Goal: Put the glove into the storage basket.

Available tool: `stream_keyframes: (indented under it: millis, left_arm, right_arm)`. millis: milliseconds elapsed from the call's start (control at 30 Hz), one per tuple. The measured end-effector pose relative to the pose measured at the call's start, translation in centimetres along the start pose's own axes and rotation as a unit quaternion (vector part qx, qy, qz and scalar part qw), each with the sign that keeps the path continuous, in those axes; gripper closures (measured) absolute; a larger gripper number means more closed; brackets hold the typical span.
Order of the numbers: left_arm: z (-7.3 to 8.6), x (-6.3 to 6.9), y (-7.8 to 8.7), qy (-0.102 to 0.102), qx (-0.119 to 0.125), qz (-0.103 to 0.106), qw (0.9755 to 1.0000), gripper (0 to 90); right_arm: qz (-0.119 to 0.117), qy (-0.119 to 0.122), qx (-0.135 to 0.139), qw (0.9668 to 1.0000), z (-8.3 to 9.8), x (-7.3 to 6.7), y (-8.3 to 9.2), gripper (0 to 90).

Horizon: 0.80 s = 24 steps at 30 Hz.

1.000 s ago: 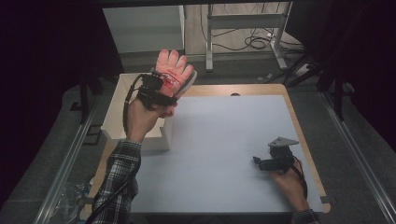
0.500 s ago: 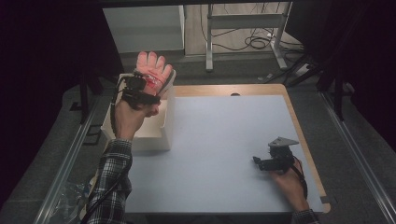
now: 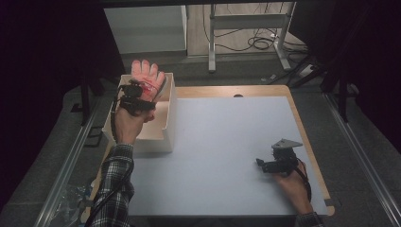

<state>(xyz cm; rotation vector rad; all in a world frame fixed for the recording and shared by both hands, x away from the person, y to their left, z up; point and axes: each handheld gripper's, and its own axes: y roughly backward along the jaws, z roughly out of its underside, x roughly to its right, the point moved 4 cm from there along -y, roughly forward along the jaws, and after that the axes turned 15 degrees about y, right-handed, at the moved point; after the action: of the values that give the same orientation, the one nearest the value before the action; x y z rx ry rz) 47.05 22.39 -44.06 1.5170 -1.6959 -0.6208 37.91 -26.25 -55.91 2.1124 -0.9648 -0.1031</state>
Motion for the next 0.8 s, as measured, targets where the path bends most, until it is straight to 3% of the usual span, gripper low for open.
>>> stream_keyframes:
  millis: [400,800]
  left_arm:
    - [1.9,-0.9,-4.3,0.014,-0.015,-0.024,0.9995,44.0]
    - [1.8,0.6,-6.8,0.006,-0.065,-0.055,0.9964,41.8]
  right_arm:
    - [0.0,0.0,0.0,1.0,0.0,0.0,0.0,11.6]
    - [0.0,0.0,0.0,1.0,0.0,0.0,0.0,11.6]
